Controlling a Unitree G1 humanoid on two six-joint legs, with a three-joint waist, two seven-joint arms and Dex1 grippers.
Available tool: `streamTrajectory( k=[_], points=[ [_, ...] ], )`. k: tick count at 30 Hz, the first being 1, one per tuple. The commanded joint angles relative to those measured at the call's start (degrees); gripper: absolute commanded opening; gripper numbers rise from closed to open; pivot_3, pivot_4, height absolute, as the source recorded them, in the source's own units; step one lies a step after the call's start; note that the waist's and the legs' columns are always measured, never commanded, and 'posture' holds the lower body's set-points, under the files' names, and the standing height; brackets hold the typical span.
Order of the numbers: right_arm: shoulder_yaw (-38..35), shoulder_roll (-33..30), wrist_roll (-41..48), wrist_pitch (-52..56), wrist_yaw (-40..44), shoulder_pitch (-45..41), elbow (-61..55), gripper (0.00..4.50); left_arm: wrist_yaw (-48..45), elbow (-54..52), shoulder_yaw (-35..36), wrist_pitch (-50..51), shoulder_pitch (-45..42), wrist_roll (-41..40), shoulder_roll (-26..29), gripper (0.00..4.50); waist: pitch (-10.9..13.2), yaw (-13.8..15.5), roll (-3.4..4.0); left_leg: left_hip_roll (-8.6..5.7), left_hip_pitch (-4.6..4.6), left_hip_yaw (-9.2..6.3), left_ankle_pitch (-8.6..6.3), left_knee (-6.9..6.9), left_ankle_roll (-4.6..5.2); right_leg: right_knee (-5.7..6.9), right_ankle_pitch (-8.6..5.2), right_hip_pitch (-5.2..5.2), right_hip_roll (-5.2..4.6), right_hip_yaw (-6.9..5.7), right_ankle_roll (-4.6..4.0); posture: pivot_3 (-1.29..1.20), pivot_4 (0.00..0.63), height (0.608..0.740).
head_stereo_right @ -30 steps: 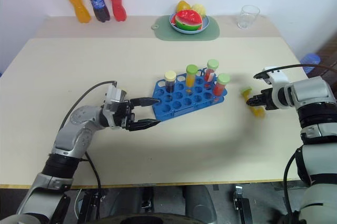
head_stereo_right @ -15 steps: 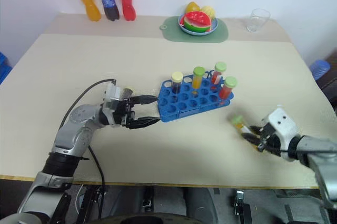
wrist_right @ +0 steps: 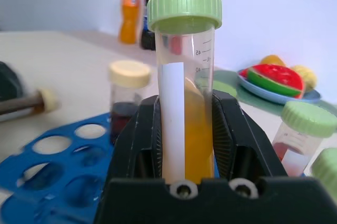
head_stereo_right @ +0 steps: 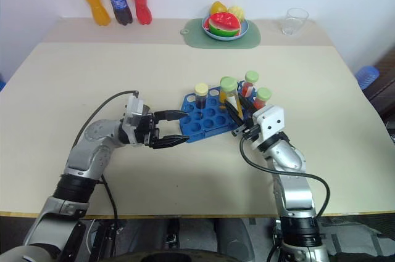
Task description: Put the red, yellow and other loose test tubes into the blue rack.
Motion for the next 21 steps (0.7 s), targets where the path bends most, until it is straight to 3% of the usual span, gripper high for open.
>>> streamTrajectory(
  k=[1, 21],
  points=[
    [0.81, 1.29, -0.89, -5.12, -1.93, -1.46, 3.12, 0.81, -0.05, -1.72, 1.20, -1.38, 0.81, 0.28, 1.05, 3.66, 0.01, -0.13, 0.02, 0.00, 0.01, 0.00, 0.00, 0.00, 0.00, 0.02, 0.00, 0.00, 0.00, 0.01, 0.00, 0.00, 0.150, 0.740],
    [3.79, 3.35, 0.82, -14.96, -1.98, -3.31, 17.34, 0.81, 1.78, -3.82, 2.82, -1.15, 3.19, -0.87, 2.16, 3.66, -0.01, -0.26, 0.03, 0.06, 0.08, 0.01, 0.00, 0.00, 0.00, 0.08, 0.00, 0.02, 0.04, 0.02, 0.00, 0.00, 0.150, 0.740]
  ],
)
